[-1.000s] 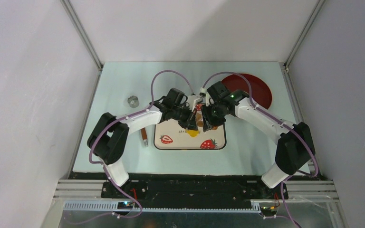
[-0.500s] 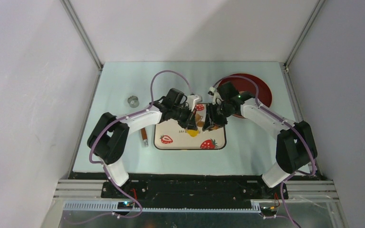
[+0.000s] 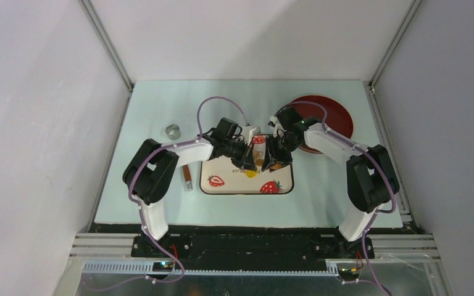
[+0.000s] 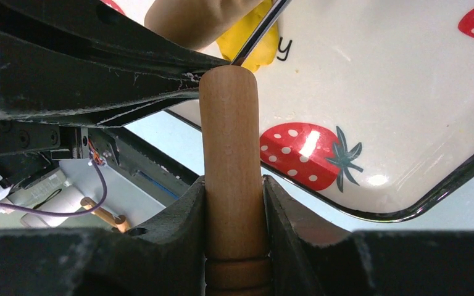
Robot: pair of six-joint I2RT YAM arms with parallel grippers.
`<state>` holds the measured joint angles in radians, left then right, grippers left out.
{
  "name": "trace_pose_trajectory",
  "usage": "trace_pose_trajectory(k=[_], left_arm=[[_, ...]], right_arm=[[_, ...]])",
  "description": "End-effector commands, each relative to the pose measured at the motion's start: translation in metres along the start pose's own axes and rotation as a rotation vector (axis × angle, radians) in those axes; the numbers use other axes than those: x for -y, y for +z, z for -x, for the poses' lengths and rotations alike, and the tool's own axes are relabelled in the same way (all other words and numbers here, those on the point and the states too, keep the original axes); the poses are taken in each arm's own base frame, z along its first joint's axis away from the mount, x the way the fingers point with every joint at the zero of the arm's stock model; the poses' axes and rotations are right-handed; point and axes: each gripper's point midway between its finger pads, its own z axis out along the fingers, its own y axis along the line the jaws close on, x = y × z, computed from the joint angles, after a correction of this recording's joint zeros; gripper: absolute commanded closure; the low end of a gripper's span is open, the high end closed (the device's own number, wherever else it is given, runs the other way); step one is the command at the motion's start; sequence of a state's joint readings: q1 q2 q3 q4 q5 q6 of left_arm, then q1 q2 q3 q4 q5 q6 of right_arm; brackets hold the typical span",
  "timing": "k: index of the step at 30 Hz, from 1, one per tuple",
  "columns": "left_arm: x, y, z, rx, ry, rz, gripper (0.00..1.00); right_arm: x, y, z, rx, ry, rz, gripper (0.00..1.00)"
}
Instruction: Roll out the dumpling wrappers from the dough
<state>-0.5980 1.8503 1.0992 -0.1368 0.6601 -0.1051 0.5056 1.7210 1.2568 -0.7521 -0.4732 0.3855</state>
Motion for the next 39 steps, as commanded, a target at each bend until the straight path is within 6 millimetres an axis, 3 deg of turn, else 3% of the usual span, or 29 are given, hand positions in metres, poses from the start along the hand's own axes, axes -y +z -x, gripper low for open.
trace_pose_trajectory(k=[1, 9, 13, 20, 24, 30, 36, 39], left_arm=[[-0.008, 0.005, 0.018, 0.07, -0.067, 0.022, 1.0], [-0.014, 0.001, 0.021, 0.082, -0.076, 0.037, 1.0], [-0.016, -0.007, 0.03, 0.107, -0.065, 0.053, 1.0], [-0.003, -0.035, 0.055, 0.171, -0.003, 0.084, 1.0], [0.013, -0.05, 0.07, 0.216, 0.028, 0.074, 1.0], [0.025, -0.043, 0.069, 0.204, 0.023, 0.039, 1.0], [0.027, -0.015, 0.052, 0.146, 0.006, 0.02, 1.0], [0.02, -0.006, 0.045, 0.133, -0.011, 0.023, 1.0]], right_arm=[[0.021, 0.013, -0.004, -0.05, 0.122, -0.116, 1.0], [0.014, 0.023, -0.001, -0.093, 0.186, -0.036, 1.0], [0.002, 0.022, 0.011, -0.065, 0.15, 0.003, 1.0], [-0.038, -0.007, 0.042, 0.054, 0.048, 0.088, 1.0], [-0.046, -0.03, 0.047, 0.116, 0.03, 0.095, 1.0], [-0.025, -0.038, 0.029, 0.083, 0.055, 0.021, 1.0], [0.003, -0.023, 0.002, 0.017, 0.082, -0.04, 1.0], [0.014, -0.009, -0.001, -0.008, 0.076, -0.064, 1.0]])
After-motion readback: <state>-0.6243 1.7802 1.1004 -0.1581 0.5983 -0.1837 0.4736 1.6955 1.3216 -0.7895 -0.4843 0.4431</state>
